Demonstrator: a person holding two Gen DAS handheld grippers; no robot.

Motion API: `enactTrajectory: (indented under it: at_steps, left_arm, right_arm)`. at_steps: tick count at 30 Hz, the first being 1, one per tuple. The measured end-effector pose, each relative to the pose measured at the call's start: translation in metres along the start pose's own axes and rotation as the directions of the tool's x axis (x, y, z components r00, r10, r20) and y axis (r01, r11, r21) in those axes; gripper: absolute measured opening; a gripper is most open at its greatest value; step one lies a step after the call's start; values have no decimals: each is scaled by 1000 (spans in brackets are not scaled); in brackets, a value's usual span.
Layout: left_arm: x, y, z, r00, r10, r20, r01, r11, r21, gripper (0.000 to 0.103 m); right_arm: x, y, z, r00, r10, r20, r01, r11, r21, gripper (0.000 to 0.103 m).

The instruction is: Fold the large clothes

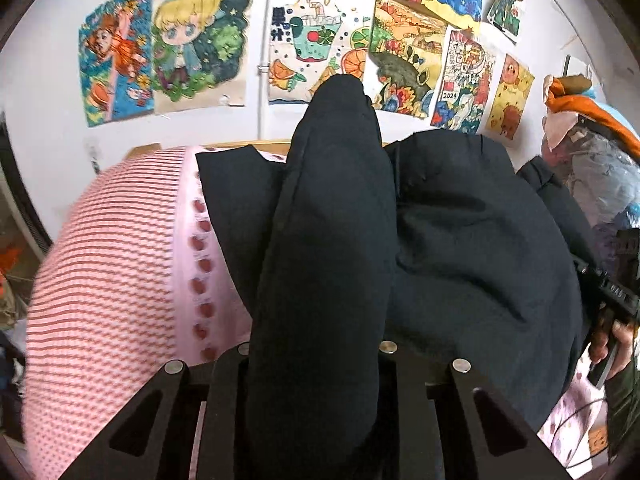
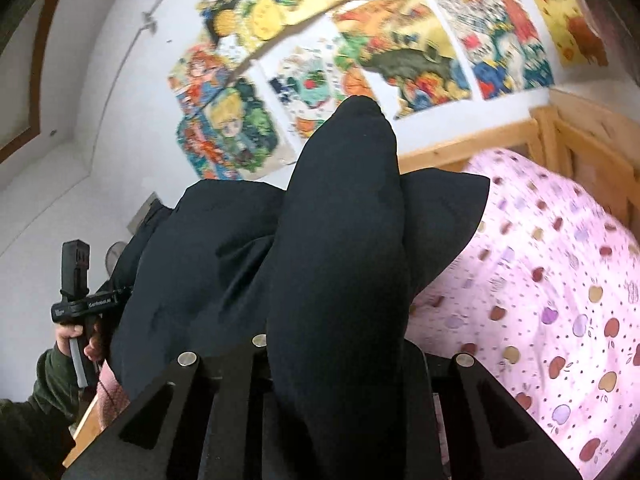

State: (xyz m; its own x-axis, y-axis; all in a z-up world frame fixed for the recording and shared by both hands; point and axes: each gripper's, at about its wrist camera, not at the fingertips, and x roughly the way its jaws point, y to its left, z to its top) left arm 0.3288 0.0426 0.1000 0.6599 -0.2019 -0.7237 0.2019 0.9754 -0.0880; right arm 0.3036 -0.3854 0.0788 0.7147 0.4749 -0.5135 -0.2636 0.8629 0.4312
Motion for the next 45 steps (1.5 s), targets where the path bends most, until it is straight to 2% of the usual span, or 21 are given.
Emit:
enactTrajectory:
  at_steps: [3, 8, 11, 14, 17, 18, 19, 21, 23, 27, 30, 32, 33, 34, 35, 36, 37, 39, 42, 45]
  left_arm:
    - [-2, 10, -15, 999, 20, -28, -20, 1000, -1, 23]
    - [48, 24, -53, 992, 8, -126, -16, 998, -61, 23]
    - [66, 20, -67, 992, 59, -109, -62, 998, -18, 26]
    - [66, 21, -66, 993, 58, -99, -62, 997, -39, 31]
    - [59, 27, -71, 991, 78, -112, -86, 994, -67, 38]
    - [57, 30, -70, 989, 83, -121, -93, 992, -86, 39]
    - [56, 32, -70, 988, 88, -126, -102, 989, -105, 43]
    - [50, 36, -72, 988, 95, -125, -112, 984, -137, 56]
    - [39, 43, -80, 990, 105, -98, -120, 980, -160, 78]
    - [3, 40, -88, 995, 99, 10, -96, 981, -170, 83]
    - [-26, 33, -96, 991, 95, 94, -76, 979, -190, 92]
    - [-41, 26, -98, 987, 92, 133, -65, 979, -193, 101]
    - [-51, 20, -100, 984, 93, 153, -64, 980, -187, 102]
    - [-59, 15, -102, 981, 94, 167, -64, 982, -177, 102]
    - [-68, 9, -105, 979, 95, 179, -66, 985, -161, 103]
    - [-73, 2, -104, 978, 96, 187, -69, 986, -150, 103]
    - [-76, -5, -103, 976, 98, 194, -72, 988, -139, 103]
    - [-87, -21, -106, 973, 94, 212, -71, 991, -111, 103]
    - [-106, -42, -111, 966, 77, 248, -60, 995, -75, 103]
    - [-127, -54, -114, 954, 82, 290, -65, 996, -68, 103]
  right_arm:
    - [-8, 17, -4, 999, 11, -30, -11, 1000, -7, 19]
    - [9, 19, -34, 990, -55, -126, 50, 998, -42, 19]
    - [24, 2, -48, 978, -112, -175, 114, 993, 1, 19]
    - [27, -10, -54, 973, -127, -193, 133, 991, 20, 22]
    - [25, -10, -55, 967, -138, -214, 145, 989, 18, 31]
    - [25, -10, -56, 963, -148, -223, 155, 988, 13, 39]
    - [24, -9, -56, 959, -161, -232, 168, 986, 10, 48]
    - [25, -7, -59, 955, -183, -232, 192, 981, 16, 59]
    - [23, -2, -61, 953, -201, -227, 214, 976, 31, 60]
    - [21, 4, -61, 944, -254, -213, 268, 962, 43, 63]
    - [12, 16, -59, 929, -309, -202, 320, 947, 25, 63]
    - [6, 24, -55, 920, -339, -197, 347, 938, 6, 63]
    - [2, 26, -53, 911, -363, -196, 368, 930, -8, 65]
    - [-3, 30, -51, 901, -391, -189, 393, 919, -27, 77]
    - [-8, 35, -49, 887, -427, -174, 425, 904, -54, 84]
    - [-15, 43, -44, 864, -482, -146, 471, 876, -106, 91]
    - [-20, 51, -41, 853, -507, -124, 489, 860, -145, 91]
    - [-32, 64, -32, 854, -512, -94, 490, 851, -187, 91]
    - [-54, 88, -23, 879, -473, -60, 452, 867, -210, 92]
    - [-69, 110, -20, 888, -456, -53, 428, 865, -261, 92]
